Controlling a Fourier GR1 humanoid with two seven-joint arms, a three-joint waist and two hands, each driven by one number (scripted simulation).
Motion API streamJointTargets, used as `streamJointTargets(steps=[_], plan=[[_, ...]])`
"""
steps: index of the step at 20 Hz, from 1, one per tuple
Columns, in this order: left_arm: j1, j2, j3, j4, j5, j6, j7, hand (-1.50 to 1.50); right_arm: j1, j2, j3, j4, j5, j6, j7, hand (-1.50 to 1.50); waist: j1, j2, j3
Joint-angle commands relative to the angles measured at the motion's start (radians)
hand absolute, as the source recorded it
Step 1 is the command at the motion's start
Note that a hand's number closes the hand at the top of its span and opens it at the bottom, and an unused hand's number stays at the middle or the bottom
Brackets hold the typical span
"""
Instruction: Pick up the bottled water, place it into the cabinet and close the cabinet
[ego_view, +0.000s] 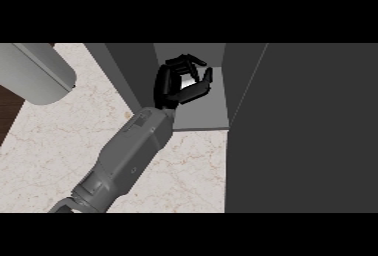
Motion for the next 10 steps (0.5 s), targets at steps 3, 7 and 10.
streamJointTargets(steps=[3, 7, 10], plan=[[0.228, 0.0, -0.185, -0.276, 0.082, -0.052, 0.043, -1.5, 0.01, 0.028, 0.047, -0.126, 0.038, -0.054, 0.07, -1.5, 0.037, -0.011, 0.0], [0.361, 0.0, -0.305, -0.465, 0.081, -0.024, 0.101, -1.5, 0.04, 0.029, 0.086, -0.139, 0.069, -0.072, 0.082, -1.5, 0.045, -0.015, 0.0], [0.528, 0.047, -0.312, -0.583, 0.026, 0.013, 0.051, -1.5, 0.066, -0.005, 0.055, -0.167, 0.046, -0.067, 0.087, -1.5, 0.062, -0.013, 0.001]])
